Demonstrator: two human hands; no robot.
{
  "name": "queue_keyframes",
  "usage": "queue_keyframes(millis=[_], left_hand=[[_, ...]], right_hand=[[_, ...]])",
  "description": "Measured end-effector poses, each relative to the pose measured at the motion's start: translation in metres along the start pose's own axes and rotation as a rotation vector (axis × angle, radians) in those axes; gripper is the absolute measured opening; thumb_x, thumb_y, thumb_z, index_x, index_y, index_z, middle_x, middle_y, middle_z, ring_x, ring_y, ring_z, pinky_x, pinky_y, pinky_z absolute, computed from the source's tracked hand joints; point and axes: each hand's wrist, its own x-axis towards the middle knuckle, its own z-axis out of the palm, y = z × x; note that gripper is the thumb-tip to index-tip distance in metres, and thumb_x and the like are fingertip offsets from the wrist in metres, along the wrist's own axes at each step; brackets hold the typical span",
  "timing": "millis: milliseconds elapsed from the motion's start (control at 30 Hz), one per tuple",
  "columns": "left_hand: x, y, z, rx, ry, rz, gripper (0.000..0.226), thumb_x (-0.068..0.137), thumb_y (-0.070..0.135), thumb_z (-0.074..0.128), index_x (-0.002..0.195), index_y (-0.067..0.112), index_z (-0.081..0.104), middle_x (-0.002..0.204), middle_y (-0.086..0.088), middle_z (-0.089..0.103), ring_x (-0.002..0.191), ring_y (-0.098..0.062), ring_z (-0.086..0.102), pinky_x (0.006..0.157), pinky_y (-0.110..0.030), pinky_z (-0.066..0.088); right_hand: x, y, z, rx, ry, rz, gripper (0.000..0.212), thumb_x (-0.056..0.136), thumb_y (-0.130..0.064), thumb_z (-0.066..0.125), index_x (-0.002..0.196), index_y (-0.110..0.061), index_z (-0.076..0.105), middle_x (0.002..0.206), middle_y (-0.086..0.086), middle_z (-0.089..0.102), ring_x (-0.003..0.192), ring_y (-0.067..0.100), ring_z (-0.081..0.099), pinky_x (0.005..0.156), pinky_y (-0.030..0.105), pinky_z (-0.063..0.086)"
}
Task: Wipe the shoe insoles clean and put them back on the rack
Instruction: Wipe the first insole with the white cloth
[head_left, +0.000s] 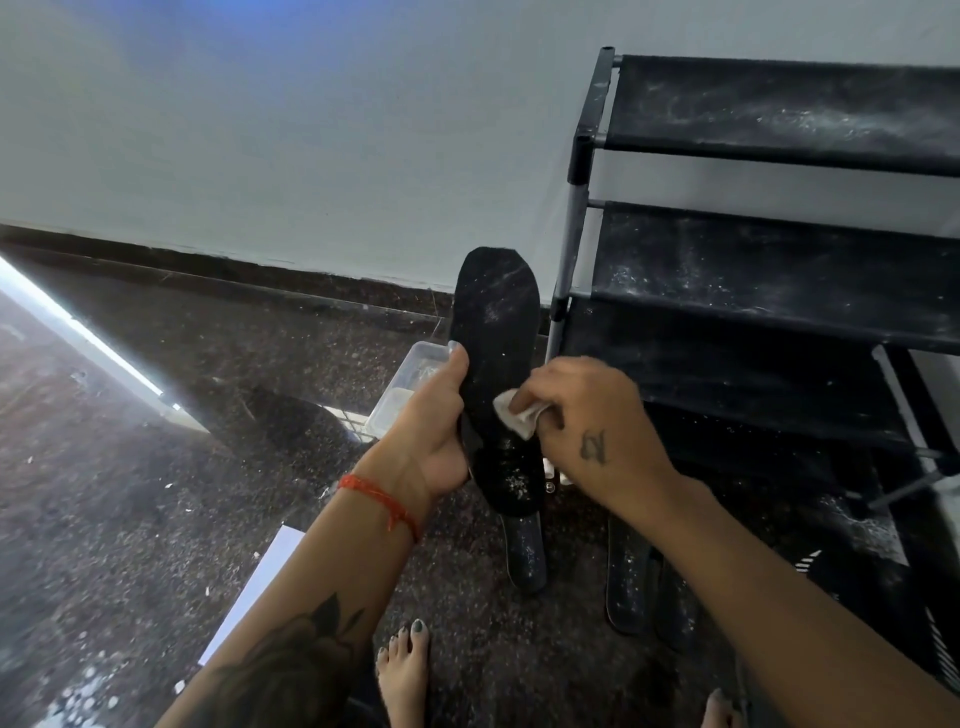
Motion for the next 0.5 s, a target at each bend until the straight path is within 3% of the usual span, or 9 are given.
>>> queue_keyframes(millis=[33, 100, 167, 267, 400, 500], left_hand=[[-0.001, 0.0, 0.001, -0.001, -0.008, -0.006, 0.063, 0.097, 0.055, 0.027, 0.106, 0.004, 0.064, 0.098, -0.017, 0.07, 0.08, -0.026, 0.069, 0.068, -0.036, 0.058], [-0.001, 0.0, 0.001, -0.01, -0.028, -0.009, 0.064, 0.097, 0.056, 0.027, 0.106, 0.006, 0.064, 0.098, -0.018, 0.07, 0.08, -0.03, 0.069, 0.067, -0.044, 0.057], [0.0, 0.002, -0.001, -0.004, -0.013, 0.019, 0.063, 0.096, 0.057, 0.026, 0.107, 0.008, 0.064, 0.099, -0.016, 0.07, 0.082, -0.027, 0.069, 0.07, -0.042, 0.058], [0.001, 0.002, -0.001, -0.024, -0.008, 0.027, 0.067, 0.096, 0.057, 0.025, 0.108, 0.002, 0.063, 0.099, -0.013, 0.068, 0.085, -0.024, 0.066, 0.076, -0.036, 0.056], [0.001, 0.003, -0.001, -0.084, 0.021, 0.026, 0.066, 0.096, 0.055, 0.029, 0.107, -0.001, 0.062, 0.1, -0.015, 0.066, 0.083, -0.023, 0.065, 0.068, -0.034, 0.058], [0.0, 0.005, -0.001, -0.056, 0.011, 0.031, 0.068, 0.095, 0.057, 0.029, 0.112, -0.001, 0.062, 0.103, -0.015, 0.065, 0.09, -0.025, 0.063, 0.082, -0.037, 0.054]], right_hand=[[0.002, 0.004, -0.004, -0.006, 0.061, 0.039, 0.02, 0.073, -0.006, 0.055, 0.079, -0.012, 0.073, 0.08, 0.003, 0.068, 0.077, 0.016, 0.061, 0.071, 0.027, 0.049], [0.006, 0.009, -0.011, 0.071, 0.169, 0.125, 0.018, 0.076, 0.001, 0.063, 0.082, -0.013, 0.073, 0.081, -0.002, 0.07, 0.075, 0.006, 0.062, 0.069, 0.012, 0.047], [0.007, 0.007, -0.015, 0.198, 0.168, 0.171, 0.015, 0.077, -0.003, 0.068, 0.083, -0.015, 0.073, 0.08, -0.005, 0.071, 0.071, 0.002, 0.063, 0.065, 0.012, 0.049], [-0.003, -0.011, -0.004, 0.349, -0.024, 0.161, 0.01, 0.077, -0.008, 0.072, 0.084, -0.015, 0.074, 0.08, -0.003, 0.072, 0.076, 0.005, 0.064, 0.063, 0.015, 0.051], [-0.008, -0.025, 0.006, 0.487, -0.167, 0.146, 0.013, 0.078, -0.004, 0.07, 0.083, -0.014, 0.074, 0.079, -0.006, 0.072, 0.071, 0.0, 0.065, 0.064, 0.009, 0.047], [-0.001, -0.023, -0.012, 0.565, -0.312, 0.139, 0.019, 0.076, 0.0, 0.069, 0.082, -0.017, 0.075, 0.076, -0.002, 0.073, 0.07, 0.011, 0.066, 0.073, 0.019, 0.052]])
